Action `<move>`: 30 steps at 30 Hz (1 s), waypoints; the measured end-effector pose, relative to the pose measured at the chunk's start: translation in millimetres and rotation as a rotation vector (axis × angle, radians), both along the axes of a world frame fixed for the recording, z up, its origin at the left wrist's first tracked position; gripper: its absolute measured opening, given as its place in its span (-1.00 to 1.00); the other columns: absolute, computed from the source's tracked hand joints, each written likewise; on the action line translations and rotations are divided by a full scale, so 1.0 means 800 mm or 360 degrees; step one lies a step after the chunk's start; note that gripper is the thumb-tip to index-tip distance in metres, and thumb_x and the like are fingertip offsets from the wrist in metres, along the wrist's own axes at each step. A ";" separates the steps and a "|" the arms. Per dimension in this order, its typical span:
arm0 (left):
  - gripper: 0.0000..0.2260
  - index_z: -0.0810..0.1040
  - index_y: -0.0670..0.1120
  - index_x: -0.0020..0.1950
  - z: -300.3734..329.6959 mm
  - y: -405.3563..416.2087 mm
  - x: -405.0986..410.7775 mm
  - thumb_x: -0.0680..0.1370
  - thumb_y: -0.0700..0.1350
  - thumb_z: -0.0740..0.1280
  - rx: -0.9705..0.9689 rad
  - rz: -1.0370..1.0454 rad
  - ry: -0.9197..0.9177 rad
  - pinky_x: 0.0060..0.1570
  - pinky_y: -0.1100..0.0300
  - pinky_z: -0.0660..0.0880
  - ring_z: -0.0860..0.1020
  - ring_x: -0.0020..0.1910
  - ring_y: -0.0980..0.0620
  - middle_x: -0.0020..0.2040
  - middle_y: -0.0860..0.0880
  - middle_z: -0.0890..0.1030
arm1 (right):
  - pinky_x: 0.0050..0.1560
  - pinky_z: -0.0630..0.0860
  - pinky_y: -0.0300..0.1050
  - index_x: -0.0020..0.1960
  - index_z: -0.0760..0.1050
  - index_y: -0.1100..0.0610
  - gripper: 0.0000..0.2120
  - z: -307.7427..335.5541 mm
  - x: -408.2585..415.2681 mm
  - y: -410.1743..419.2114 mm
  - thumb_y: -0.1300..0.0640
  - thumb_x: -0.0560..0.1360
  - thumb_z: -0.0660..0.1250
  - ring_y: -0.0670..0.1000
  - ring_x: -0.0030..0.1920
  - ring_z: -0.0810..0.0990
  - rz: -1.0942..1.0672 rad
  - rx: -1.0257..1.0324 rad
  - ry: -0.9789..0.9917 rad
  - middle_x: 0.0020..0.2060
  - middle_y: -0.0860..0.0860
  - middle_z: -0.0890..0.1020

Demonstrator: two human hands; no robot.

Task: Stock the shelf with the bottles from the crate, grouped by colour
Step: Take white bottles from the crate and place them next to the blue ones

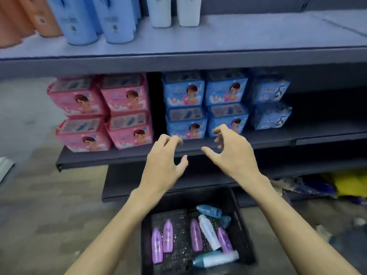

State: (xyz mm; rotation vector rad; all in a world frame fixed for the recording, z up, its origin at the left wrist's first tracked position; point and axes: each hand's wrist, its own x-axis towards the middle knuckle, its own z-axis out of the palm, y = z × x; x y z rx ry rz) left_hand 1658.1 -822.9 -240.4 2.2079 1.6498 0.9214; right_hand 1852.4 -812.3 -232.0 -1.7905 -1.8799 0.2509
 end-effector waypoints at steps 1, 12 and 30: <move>-0.72 0.53 -0.05 0.14 -0.025 -0.004 0.004 0.46 -0.06 0.44 -0.0082 0.0003 0.0003 0.00 0.16 0.46 0.50 -0.03 0.07 0.04 0.07 0.46 | -0.03 0.56 0.04 0.16 0.41 -0.01 -0.56 -0.026 0.004 -0.005 -0.19 0.43 0.45 -0.08 -0.14 0.57 -0.0025 -0.0091 -0.0005 -0.11 -0.14 0.56; -0.73 0.51 -0.07 0.14 -0.317 -0.074 0.041 0.45 -0.10 0.40 -0.0875 0.0032 0.0096 0.07 0.04 0.46 0.49 0.03 -0.04 0.03 0.00 0.46 | -0.12 0.54 -0.01 0.20 0.42 0.05 -0.54 -0.352 0.059 -0.072 -0.16 0.44 0.45 0.11 -0.03 0.62 -0.0150 -0.1135 -0.0172 -0.04 0.00 0.61; -0.74 0.46 -0.04 0.17 -0.610 -0.136 0.116 0.50 -0.11 0.38 -0.1552 -0.0272 0.0480 0.02 -0.02 0.55 0.54 0.09 -0.08 0.15 0.00 0.49 | 0.18 0.54 0.03 0.45 0.29 0.03 -0.34 -0.635 0.117 -0.118 -0.01 0.44 0.48 0.16 0.13 0.60 -0.0224 -0.1936 -0.0074 0.13 0.11 0.62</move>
